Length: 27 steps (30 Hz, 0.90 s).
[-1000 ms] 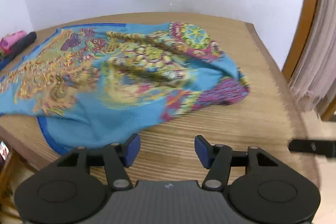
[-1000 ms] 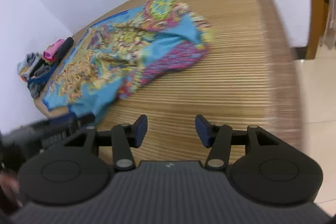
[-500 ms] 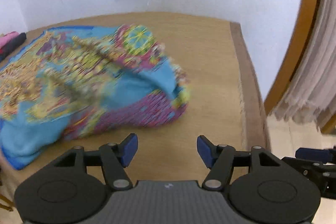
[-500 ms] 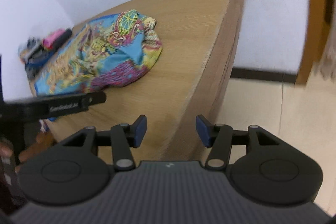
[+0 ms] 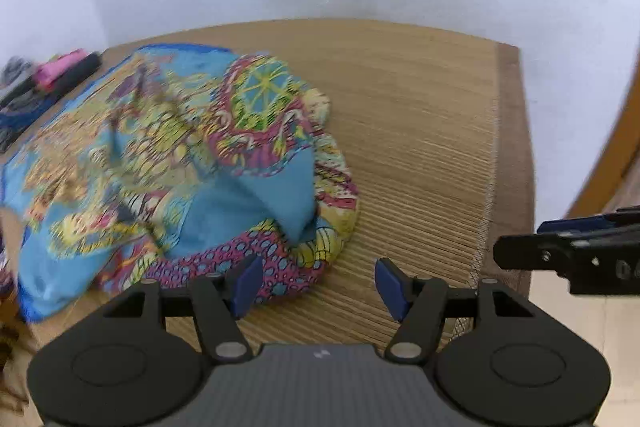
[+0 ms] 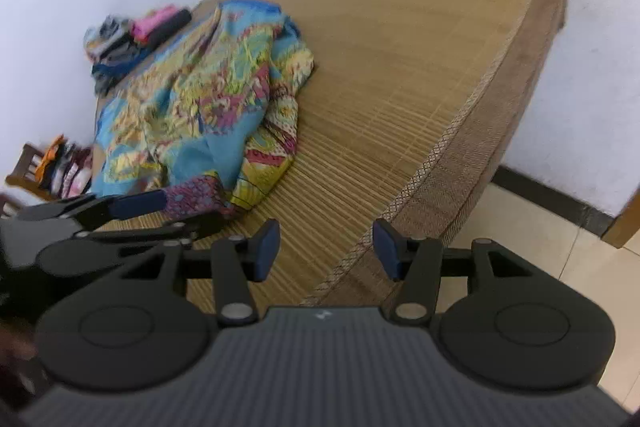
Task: Fold clothes
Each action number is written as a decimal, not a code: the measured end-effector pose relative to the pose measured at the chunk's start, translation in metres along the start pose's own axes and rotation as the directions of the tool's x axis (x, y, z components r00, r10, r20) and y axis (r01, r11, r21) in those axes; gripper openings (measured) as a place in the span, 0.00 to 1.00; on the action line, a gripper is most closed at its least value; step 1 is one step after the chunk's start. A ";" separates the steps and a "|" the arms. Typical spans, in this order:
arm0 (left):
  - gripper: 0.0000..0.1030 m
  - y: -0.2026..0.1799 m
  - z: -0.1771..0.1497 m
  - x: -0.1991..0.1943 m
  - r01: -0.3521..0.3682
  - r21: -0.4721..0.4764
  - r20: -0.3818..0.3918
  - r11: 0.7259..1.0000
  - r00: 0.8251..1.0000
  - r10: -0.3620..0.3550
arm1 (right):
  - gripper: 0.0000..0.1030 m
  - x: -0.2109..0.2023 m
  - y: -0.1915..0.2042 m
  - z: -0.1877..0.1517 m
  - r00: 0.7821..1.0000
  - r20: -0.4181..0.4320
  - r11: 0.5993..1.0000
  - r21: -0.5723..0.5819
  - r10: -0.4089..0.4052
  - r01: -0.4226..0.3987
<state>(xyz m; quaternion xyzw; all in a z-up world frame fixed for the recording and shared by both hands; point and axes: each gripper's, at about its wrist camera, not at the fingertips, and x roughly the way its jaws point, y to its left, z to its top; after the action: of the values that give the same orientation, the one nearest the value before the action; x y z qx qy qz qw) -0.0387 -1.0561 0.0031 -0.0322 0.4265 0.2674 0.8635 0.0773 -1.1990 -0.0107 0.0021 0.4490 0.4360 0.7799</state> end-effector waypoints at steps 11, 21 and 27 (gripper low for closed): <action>0.63 -0.056 0.034 0.014 -0.159 -0.127 -0.043 0.979 0.987 0.155 | 0.54 0.019 -0.059 0.083 0.983 -0.066 0.966 -0.186 0.173 -0.182; 0.64 -0.058 0.087 0.087 -0.221 -0.125 -0.025 0.967 0.975 0.220 | 0.53 0.092 -0.067 0.152 0.963 -0.165 0.920 -0.297 0.214 -0.255; 0.64 -0.056 0.122 0.138 -0.243 -0.102 -0.059 0.965 0.969 0.238 | 0.53 0.127 -0.063 0.192 0.952 -0.170 0.901 -0.316 0.256 -0.298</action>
<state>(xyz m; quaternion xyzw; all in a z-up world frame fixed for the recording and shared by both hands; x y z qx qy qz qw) 0.1450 -1.0095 -0.0333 -0.0332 0.4320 0.3922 0.8114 0.2822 -1.0771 -0.0101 -0.0949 0.4103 0.6123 0.6691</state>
